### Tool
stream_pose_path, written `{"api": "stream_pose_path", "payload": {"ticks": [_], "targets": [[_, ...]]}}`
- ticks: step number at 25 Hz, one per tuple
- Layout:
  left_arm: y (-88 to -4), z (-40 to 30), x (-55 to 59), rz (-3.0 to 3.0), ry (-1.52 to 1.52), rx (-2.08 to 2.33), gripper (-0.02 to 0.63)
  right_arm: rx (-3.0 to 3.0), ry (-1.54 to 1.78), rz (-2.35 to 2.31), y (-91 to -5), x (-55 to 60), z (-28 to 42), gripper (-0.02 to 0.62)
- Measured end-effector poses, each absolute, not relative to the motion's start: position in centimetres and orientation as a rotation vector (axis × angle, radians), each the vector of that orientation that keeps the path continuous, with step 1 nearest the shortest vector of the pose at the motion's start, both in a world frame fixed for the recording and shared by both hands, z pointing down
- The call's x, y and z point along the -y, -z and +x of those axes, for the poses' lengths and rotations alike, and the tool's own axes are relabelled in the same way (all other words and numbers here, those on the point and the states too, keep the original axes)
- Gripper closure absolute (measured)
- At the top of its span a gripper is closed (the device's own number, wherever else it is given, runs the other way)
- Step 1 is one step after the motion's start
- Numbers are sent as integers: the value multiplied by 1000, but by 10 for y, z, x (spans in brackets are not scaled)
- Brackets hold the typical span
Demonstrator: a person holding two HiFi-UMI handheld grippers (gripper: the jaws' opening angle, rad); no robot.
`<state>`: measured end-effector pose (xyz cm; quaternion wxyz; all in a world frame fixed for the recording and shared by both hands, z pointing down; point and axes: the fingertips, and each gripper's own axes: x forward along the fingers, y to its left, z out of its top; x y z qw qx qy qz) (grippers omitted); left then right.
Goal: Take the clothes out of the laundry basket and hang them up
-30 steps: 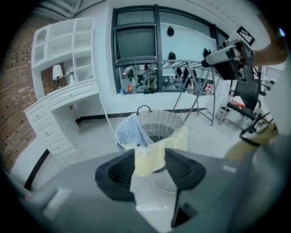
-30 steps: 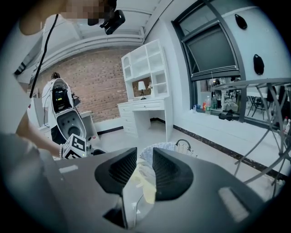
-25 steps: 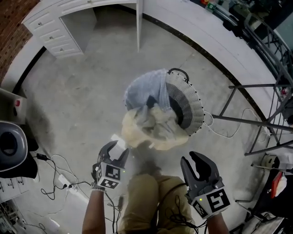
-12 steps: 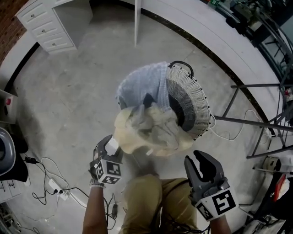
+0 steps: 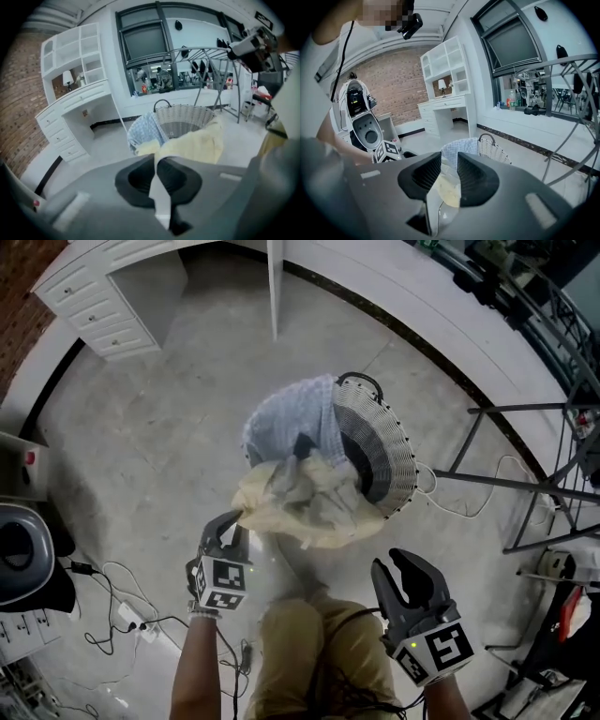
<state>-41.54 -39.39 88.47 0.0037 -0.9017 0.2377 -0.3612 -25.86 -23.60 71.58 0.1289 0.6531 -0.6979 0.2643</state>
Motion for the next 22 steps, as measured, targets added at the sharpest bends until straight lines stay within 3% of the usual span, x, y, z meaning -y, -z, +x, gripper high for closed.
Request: {"api": "stream_pose_path", "payload": {"ticks": [22], "targets": [[-543,-309,355,-2761,1122,-452,601,2035,-745,1957,-528,204,-282,500]]}}
